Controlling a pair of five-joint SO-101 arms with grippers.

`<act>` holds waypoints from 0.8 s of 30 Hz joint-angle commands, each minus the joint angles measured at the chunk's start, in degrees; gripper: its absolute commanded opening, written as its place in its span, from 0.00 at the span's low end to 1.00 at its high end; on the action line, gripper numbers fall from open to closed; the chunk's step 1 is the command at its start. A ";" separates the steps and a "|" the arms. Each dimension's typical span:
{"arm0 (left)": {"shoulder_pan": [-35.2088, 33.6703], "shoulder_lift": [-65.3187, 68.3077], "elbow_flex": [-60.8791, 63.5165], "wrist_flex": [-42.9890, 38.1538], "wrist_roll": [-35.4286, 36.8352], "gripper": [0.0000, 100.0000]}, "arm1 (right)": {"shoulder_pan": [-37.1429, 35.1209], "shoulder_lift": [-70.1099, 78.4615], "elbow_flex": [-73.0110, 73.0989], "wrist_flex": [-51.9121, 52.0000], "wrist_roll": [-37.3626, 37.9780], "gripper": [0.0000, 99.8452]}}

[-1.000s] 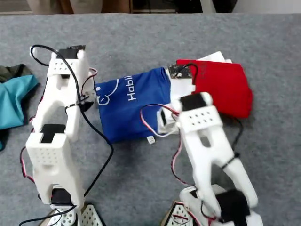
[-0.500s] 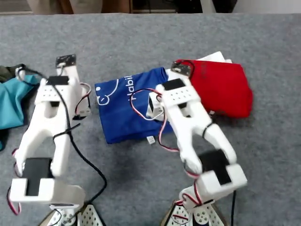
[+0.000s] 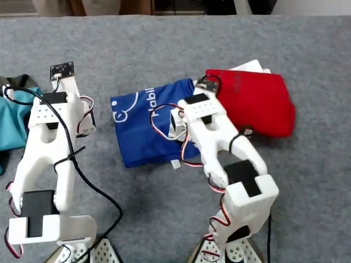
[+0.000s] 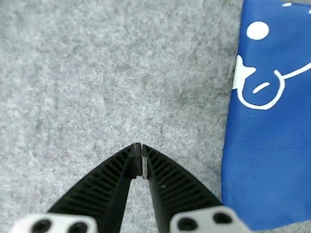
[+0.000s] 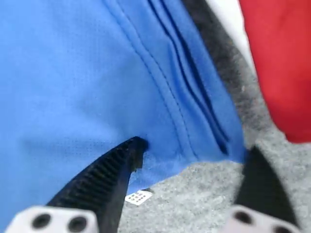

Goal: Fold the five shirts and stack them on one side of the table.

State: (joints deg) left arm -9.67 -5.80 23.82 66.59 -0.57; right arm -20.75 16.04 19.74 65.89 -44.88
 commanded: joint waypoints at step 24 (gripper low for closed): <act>9.58 10.24 -14.59 -6.68 10.64 0.19 | 2.24 0.66 -0.04 -2.90 5.98 0.00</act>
State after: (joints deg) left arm -1.49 0.88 13.27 62.46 6.73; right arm -20.04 16.04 19.65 65.89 -39.52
